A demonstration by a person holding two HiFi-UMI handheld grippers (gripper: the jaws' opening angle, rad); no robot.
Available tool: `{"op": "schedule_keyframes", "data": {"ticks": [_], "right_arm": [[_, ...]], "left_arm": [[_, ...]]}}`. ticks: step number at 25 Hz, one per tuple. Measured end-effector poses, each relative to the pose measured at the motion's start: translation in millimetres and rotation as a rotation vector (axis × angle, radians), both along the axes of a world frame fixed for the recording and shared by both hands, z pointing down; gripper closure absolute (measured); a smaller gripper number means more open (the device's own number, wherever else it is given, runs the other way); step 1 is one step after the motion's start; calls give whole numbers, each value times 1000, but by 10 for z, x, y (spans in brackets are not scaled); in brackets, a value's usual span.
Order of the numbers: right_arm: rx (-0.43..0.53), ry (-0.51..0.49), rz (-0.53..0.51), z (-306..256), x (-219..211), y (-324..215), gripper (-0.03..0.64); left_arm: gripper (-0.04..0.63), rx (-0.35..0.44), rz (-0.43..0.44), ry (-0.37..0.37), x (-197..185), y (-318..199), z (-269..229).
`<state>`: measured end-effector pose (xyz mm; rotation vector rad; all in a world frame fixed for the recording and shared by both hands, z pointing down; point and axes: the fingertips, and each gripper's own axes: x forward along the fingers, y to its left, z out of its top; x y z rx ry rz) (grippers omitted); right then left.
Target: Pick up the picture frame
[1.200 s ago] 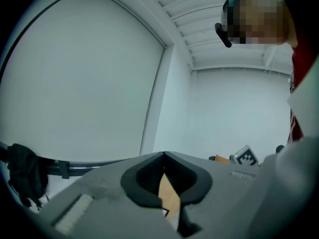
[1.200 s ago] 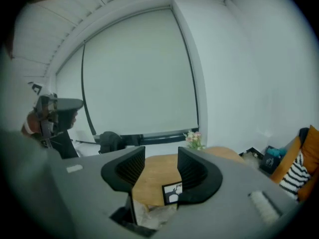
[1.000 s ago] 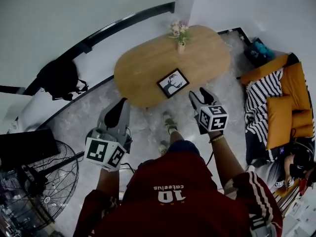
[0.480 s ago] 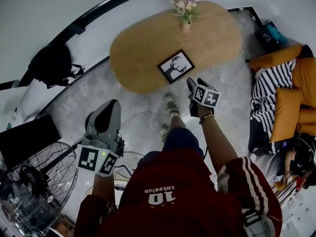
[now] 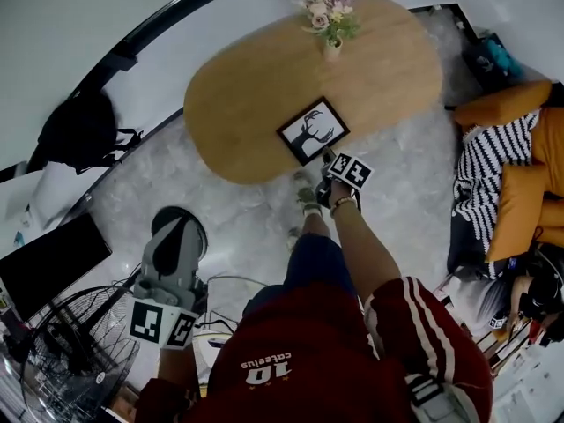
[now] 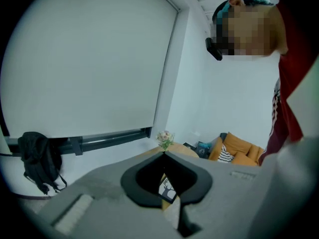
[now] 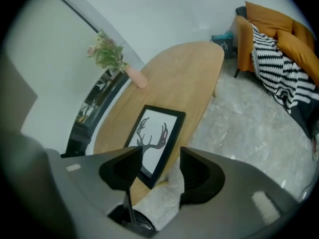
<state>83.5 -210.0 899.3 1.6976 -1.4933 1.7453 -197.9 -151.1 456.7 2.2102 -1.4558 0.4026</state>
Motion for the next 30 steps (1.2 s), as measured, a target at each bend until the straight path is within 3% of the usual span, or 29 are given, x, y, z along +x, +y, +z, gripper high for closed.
{"op": "schedule_keyframes", "data": {"ticks": [12,19,25,30], "right_arm": [[-118,-84,175,775,-40,-52,377],[-15,-204,182,833,-67,-95,391],[50,-311,219,767,-19,63,531],[71,-365,159,676,-55,194,541]], "left_arm": [[592,-97,-68,4,-300,4,438],[592,-112,-60,-5,-290,30,491],[592,-108,-36,3,-170,49,476],[592,-101,-29,6,-116,106,447]]}}
